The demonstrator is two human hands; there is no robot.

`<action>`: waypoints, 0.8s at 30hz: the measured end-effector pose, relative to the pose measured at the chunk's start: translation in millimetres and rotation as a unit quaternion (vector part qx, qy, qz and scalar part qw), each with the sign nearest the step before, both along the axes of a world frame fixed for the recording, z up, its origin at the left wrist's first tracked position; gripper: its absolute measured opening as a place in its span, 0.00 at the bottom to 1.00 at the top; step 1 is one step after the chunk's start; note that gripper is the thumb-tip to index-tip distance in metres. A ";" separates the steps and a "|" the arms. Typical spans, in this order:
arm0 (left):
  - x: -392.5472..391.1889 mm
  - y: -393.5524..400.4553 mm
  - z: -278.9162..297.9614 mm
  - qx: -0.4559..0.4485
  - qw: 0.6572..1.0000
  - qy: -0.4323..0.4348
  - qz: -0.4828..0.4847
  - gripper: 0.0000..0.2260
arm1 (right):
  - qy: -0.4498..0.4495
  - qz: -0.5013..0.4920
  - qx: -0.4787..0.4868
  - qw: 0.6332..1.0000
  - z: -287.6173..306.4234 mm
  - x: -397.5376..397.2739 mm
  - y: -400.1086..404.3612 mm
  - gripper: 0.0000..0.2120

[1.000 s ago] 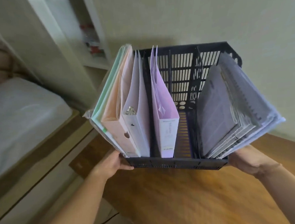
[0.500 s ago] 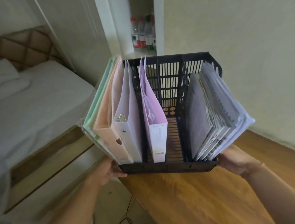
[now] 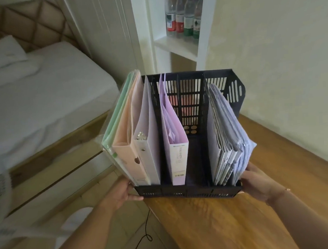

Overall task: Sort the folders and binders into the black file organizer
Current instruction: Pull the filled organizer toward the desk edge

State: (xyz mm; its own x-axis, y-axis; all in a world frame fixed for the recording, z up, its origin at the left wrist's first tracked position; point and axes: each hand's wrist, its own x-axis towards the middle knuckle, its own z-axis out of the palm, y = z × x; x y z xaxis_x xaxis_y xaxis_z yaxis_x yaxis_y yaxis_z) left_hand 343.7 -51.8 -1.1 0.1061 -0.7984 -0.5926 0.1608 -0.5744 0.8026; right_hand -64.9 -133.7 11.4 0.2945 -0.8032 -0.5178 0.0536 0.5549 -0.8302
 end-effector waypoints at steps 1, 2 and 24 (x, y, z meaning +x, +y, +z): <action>-1.2 0.1 -3.6 0.002 1.000 0.009 0.007 0.10 | -0.004 -0.002 0.001 1.000 -6.3 -0.2 0.4 0.26; -2.7 0.1 -6.0 -0.001 1.000 0.020 0.015 0.10 | -0.007 -0.002 -0.003 1.000 -12.7 -1.2 0.7 0.27; -86.9 55.1 -45.2 -0.070 0.908 -0.405 0.076 0.49 | 0.511 -0.024 -0.362 0.780 -41.5 38.8 101.2 0.49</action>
